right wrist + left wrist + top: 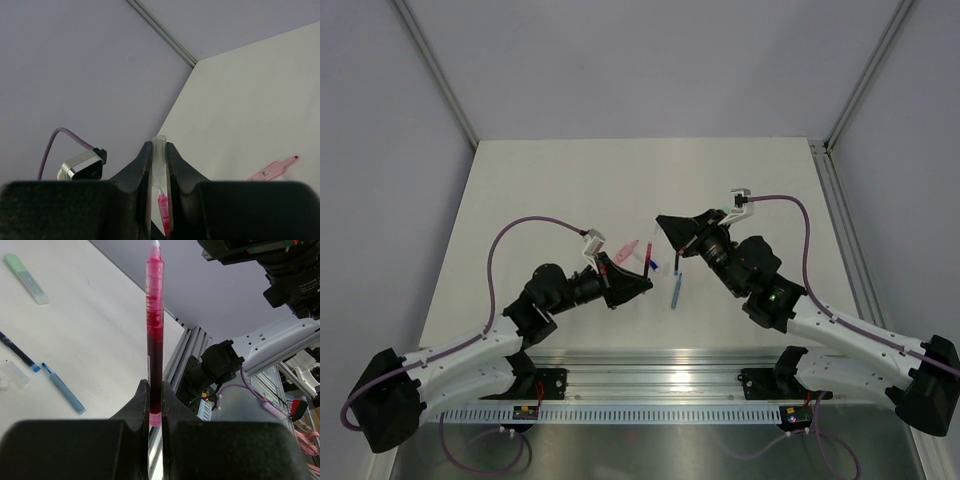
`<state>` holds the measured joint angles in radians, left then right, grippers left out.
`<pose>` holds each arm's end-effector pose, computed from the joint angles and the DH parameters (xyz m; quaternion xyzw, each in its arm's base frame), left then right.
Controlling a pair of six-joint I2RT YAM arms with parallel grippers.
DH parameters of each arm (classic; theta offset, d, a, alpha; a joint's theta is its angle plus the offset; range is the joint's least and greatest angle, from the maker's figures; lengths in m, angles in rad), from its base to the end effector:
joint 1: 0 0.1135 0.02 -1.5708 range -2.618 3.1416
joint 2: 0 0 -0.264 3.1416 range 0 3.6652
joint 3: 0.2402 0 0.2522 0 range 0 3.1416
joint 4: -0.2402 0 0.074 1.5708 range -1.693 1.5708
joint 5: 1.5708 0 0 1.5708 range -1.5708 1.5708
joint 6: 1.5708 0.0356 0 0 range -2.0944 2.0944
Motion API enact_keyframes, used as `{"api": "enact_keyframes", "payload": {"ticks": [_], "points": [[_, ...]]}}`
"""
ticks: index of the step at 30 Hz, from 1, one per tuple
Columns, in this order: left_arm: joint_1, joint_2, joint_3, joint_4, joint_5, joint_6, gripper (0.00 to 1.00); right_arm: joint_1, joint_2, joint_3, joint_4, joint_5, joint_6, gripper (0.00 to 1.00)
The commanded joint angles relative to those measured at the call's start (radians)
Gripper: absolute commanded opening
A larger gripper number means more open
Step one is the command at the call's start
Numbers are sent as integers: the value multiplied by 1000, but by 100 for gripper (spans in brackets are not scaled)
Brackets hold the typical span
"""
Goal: Insert the pens into the pen caps
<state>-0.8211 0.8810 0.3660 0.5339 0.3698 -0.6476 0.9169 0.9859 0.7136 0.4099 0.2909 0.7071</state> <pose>0.1282 -0.1565 0.2507 0.1904 0.6745 -0.5657 0.4345 0.1501 0.1790 0.3403 0.0406 0.6578 0.4759 0.5824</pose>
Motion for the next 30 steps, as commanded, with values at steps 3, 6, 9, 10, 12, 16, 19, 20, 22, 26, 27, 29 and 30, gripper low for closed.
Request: {"api": "enact_keyframes", "payload": {"ticks": [3,6,9,10,12,16,19,20,22,26,27,29,30], "points": [[-4,7,5,84,1,9,0,11,-1,72,-3,44,-34,0],[-4,9,7,83,4,9,0,11,39,87,-2,24,-37,0],[-4,-2,4,77,-8,14,0,11,60,78,18,-4,-21,0],[-4,-5,2,75,-11,16,0,13,62,69,23,-10,-15,0],[-4,-4,4,78,-12,16,0,11,56,61,21,-10,-17,0],[-4,-5,2,78,-14,16,0,11,40,38,17,-7,-21,0],[-4,-8,-1,75,-22,17,0,11,33,26,18,-16,-17,0],[-4,-7,1,77,-22,17,0,11,33,24,17,-16,-17,0],[-4,-4,2,77,-23,17,0,11,28,17,17,-24,-15,0],[-4,-1,2,75,-23,17,0,11,19,0,21,-32,-6,0],[-4,3,2,77,-23,17,0,13,16,-2,23,-35,-6,0],[-4,6,2,77,-22,16,0,13,14,-6,23,-38,-5,0],[-4,6,4,77,-22,16,0,13,14,-6,23,-41,-5,0]]}}
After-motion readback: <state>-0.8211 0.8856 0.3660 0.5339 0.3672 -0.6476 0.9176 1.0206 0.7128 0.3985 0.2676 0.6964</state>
